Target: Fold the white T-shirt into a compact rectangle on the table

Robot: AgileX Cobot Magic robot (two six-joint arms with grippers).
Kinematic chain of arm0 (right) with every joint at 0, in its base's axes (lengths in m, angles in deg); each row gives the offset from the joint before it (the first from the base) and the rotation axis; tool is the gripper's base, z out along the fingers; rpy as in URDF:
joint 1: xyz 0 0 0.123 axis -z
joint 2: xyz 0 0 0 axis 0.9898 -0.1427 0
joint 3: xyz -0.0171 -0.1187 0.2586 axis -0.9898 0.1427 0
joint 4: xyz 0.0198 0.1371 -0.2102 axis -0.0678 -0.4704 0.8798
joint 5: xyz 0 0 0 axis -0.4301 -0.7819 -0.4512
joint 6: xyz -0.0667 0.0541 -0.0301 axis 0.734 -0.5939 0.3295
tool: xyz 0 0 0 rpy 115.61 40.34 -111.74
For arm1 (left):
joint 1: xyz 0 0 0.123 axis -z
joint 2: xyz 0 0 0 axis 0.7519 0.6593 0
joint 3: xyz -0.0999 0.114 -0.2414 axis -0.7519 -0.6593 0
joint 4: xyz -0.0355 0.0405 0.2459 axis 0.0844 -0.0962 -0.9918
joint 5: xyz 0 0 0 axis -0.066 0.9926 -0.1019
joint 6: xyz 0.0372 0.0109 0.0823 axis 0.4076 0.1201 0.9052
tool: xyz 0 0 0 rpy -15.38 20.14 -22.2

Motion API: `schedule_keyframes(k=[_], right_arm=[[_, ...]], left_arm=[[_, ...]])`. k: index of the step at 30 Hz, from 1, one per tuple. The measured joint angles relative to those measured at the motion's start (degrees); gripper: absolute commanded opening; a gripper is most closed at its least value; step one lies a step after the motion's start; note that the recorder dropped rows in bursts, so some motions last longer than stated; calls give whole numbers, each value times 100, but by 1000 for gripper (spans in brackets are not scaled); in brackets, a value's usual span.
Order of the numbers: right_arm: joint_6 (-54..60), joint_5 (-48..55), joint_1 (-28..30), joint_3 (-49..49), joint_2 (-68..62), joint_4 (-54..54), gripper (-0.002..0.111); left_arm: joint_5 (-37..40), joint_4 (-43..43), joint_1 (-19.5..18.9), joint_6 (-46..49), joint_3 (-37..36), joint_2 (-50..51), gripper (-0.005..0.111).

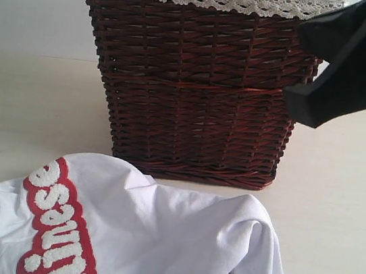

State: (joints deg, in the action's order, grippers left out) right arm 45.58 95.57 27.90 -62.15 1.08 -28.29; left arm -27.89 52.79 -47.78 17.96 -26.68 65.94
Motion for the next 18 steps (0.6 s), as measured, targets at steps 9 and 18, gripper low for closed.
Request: schedule_keyframes(k=[9,18], right_arm=[[-543,-214,0,30,-332,466,0],[-809,-329,0,30,-366,585,0]], left_arm=[[-424,48,332,-1831,47,184,0],[-1045,-214,1807,-2004,1313,2279,18]])
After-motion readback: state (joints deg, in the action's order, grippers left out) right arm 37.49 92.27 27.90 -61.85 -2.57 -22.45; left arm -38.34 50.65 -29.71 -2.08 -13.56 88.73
